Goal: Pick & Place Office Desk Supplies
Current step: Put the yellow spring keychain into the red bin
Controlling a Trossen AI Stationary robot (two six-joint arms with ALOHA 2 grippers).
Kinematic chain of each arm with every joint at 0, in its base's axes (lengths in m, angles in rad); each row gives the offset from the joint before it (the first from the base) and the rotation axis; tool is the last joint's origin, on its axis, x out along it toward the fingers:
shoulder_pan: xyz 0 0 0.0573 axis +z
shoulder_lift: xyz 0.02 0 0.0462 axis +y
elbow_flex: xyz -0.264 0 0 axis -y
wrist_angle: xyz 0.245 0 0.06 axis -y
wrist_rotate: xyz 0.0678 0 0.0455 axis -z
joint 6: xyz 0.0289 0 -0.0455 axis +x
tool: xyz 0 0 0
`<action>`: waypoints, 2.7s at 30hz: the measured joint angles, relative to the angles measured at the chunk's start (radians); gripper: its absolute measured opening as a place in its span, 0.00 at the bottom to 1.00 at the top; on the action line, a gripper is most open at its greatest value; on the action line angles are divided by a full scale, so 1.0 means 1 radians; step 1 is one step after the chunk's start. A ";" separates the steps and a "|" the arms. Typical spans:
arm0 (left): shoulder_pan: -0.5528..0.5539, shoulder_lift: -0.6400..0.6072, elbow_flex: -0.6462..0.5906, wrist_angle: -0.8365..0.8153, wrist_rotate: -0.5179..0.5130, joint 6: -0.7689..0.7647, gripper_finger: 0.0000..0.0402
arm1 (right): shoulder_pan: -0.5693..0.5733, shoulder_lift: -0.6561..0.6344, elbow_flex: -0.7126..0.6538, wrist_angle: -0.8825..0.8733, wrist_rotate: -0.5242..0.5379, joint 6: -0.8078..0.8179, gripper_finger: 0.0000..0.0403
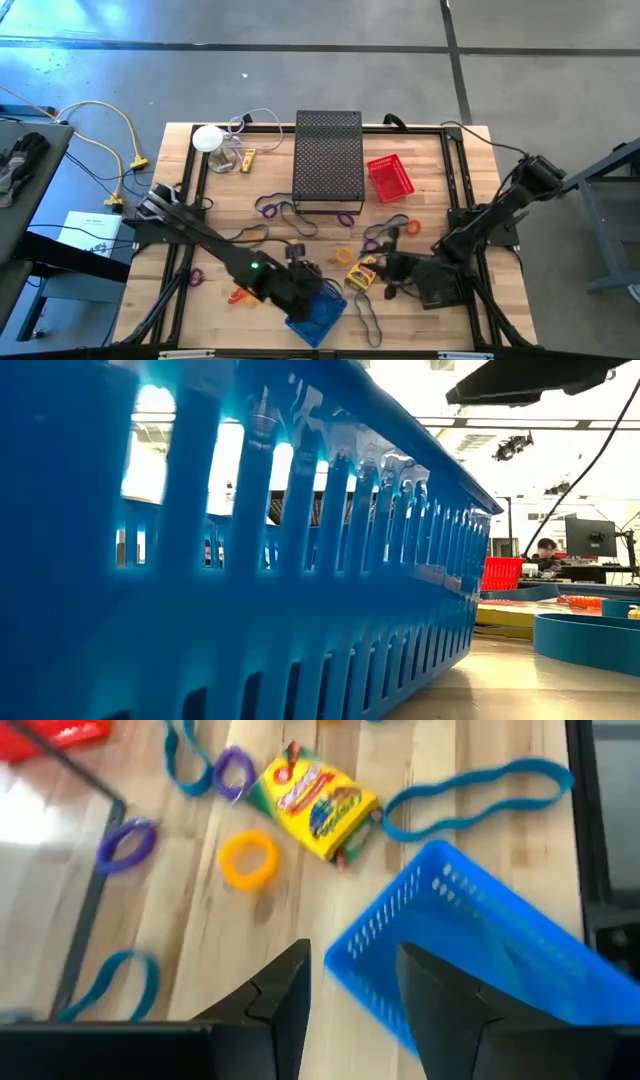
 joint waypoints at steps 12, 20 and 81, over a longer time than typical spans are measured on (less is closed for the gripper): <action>-0.105 -0.098 -0.022 -0.486 -0.146 -0.249 0.35 | -0.182 0.051 0.118 -0.280 -0.360 0.139 0.29; -0.145 -0.097 -0.138 -0.476 -0.178 -0.278 0.35 | -0.245 0.206 0.116 -0.208 -0.294 0.081 0.29; -0.153 -0.096 -0.226 -0.383 -0.284 -0.262 0.35 | -0.245 0.188 0.115 -0.294 -0.214 0.018 0.03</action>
